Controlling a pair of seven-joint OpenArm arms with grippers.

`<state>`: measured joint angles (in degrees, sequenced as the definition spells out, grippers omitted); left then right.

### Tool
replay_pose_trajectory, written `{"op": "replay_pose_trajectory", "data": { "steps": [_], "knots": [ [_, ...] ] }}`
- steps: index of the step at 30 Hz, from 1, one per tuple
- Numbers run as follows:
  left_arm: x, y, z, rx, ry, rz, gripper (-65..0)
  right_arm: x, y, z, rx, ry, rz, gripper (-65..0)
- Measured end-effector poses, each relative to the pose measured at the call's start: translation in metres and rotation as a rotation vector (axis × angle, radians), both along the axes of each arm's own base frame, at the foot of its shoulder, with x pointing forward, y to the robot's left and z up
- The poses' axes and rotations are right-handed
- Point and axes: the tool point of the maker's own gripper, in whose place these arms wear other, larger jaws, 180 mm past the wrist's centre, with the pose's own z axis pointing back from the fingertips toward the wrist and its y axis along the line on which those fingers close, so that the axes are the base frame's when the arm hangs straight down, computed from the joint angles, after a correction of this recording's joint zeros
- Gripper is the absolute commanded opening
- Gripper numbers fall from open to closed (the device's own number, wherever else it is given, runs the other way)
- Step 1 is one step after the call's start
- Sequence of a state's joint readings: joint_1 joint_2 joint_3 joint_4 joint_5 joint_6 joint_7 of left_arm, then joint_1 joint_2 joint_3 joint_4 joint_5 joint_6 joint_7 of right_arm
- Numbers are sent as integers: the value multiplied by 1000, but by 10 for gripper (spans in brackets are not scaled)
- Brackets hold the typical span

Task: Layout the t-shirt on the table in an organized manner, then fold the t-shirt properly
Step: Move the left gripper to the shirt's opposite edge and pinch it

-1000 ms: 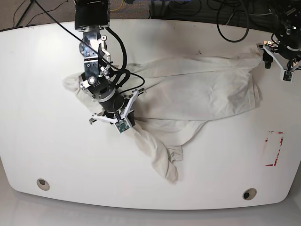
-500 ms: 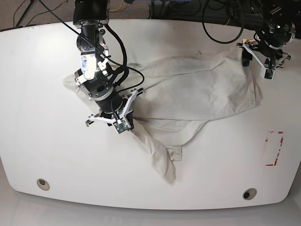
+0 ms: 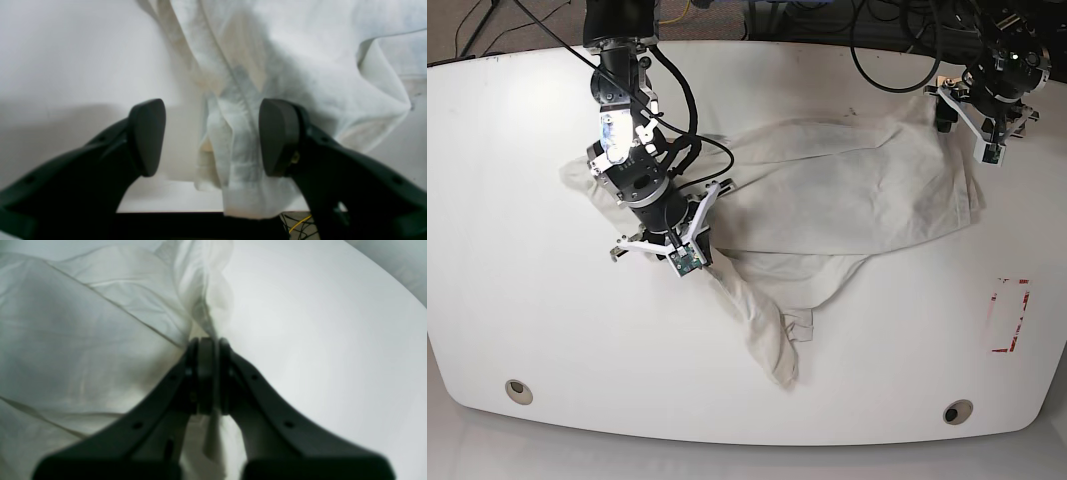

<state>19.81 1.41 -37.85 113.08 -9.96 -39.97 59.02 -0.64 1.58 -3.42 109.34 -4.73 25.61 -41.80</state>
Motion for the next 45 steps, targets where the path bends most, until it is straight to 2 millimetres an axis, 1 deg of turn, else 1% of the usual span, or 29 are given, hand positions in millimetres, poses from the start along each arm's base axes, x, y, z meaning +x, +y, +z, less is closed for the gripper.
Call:
{"op": "replay_pose_trajectory", "data": {
  "steps": [2, 3, 4, 5, 6, 7, 12, 17, 20, 21, 27, 29, 32, 34, 36, 41, 45],
  "knots": [
    [-1, 0, 0, 0, 2, 0, -440, 0, 0, 0, 0, 0, 0, -650],
    [-1, 0, 0, 1, 3, 1, -519, 0, 0, 0, 0, 1, 0, -650],
    [-1, 0, 0, 1, 3, 0, -540, 0, 0, 0, 0, 1, 0, -650],
    [0, 0, 0, 0, 3, -2, -601, 0, 0, 0, 1, 0, 0, -650],
    [0, -1, 0, 3, 5, -6, -639, 0, 0, 0, 1, 0, 0, -650],
    [0, -2, -1, 4, 10, -12, -650, 0, 0, 0, 1, 0, 0, -650],
    [1, -10, -4, -1, 23, -41, -650, 1, 0, 1, 0, -2, 0, -650],
    [-3, -11, -6, 5, 39, -65, -650, 3, 0, 3, 2, -9, -1, -650],
    [-6, -11, -7, 7, 50, -68, -650, 4, -3, 4, 3, -11, -10, -650],
    [-7, -11, -8, 7, 53, -67, -636, 4, -4, 4, 5, -11, -15, -650],
    [-10, -7, -8, 6, 68, -51, -488, 5, -6, 4, 5, -11, -20, -650],
    [-13, 1, -6, 9, 64, -17, -443, 5, -6, 4, 5, -11, -21, -650],
    [-18, 22, -2, 33, 73, 56, -390, 4, -5, 4, 5, -11, -20, -650],
    [-24, 36, 1, 46, 97, 105, -369, 4, -5, 4, 5, -11, -19, -650],
    [-25, 42, 5, 31, 94, 138, -351, 4, -5, 4, 5, -11, -19, -650],
    [-15, 51, 20, -41, 10, 191, -318, 4, -5, 3, 6, -9, -18, -650],
    [-10, 52, 28, -64, -2, 163, -314, 3, -6, 3, 2, -7, -19, -650]
  ]
}}
